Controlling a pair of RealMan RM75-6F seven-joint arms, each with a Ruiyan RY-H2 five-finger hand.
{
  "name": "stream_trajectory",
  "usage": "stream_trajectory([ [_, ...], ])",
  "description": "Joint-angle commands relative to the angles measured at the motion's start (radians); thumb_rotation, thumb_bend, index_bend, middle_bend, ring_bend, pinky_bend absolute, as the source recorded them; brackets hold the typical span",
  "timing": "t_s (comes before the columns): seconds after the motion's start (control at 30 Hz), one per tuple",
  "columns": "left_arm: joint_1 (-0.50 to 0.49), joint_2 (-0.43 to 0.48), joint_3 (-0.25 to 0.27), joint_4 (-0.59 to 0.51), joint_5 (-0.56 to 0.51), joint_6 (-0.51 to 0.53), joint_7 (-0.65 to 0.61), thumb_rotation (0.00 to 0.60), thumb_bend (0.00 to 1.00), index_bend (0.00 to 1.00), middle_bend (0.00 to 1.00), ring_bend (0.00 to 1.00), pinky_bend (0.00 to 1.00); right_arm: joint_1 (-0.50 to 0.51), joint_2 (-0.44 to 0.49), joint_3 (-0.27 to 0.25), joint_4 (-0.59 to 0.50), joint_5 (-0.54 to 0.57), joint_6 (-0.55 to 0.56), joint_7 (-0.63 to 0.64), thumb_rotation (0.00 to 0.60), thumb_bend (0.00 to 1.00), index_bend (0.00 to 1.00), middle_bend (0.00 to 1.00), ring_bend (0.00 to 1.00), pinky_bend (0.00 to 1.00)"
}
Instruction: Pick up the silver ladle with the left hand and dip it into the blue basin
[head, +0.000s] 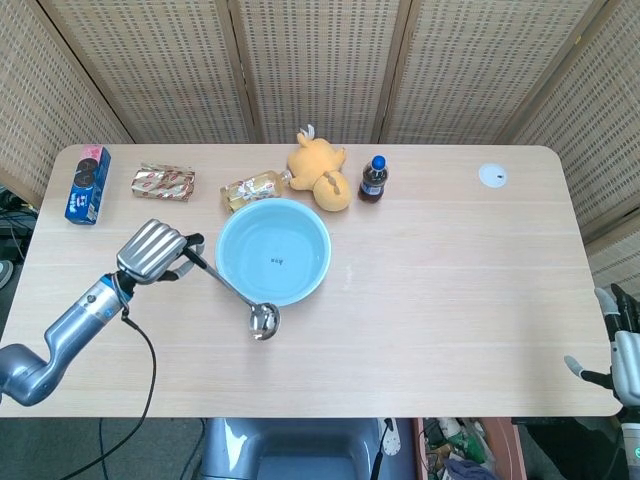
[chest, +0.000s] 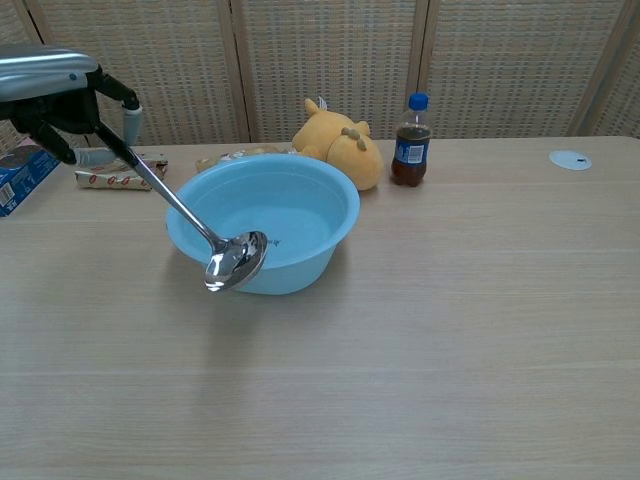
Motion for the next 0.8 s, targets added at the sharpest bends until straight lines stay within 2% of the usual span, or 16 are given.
stream_trajectory([
  [0.03, -0.052, 0.012, -0.057, -0.008, -0.069, -0.07, 0.058, 0.6, 0.42, 0.93, 1.0, 0.99, 1.0, -0.001, 0.004, 0.002, 0.0, 0.003, -0.001, 0.007, 0.6, 0.0, 0.0, 0.0, 0.0, 0.0],
  [0.2, -0.111, -0.01, -0.11, 0.015, -0.164, -0.153, 0.162, 0.6, 0.42, 0.93, 1.0, 0.99, 1.0, 0.002, 0.01, 0.006, 0.003, 0.017, -0.015, 0.023, 0.6, 0.0, 0.0, 0.0, 0.0, 0.0],
  [0.4, -0.159, -0.07, -0.128, 0.079, -0.27, -0.24, 0.275, 0.6, 0.42, 0.93, 1.0, 0.99, 1.0, 0.002, 0.022, 0.012, 0.001, 0.025, -0.022, 0.049, 0.6, 0.0, 0.0, 0.0, 0.0, 0.0],
  [0.63, -0.206, -0.138, -0.13, 0.168, -0.358, -0.292, 0.41, 0.6, 0.42, 0.93, 1.0, 0.99, 1.0, 0.011, 0.024, 0.014, 0.017, 0.036, -0.051, 0.071, 0.6, 0.0, 0.0, 0.0, 0.0, 0.0],
  [0.8, -0.246, -0.184, -0.114, 0.214, -0.409, -0.317, 0.552, 0.6, 0.42, 0.93, 1.0, 0.99, 1.0, 0.016, 0.022, 0.016, 0.028, 0.041, -0.061, 0.081, 0.6, 0.0, 0.0, 0.0, 0.0, 0.0],
])
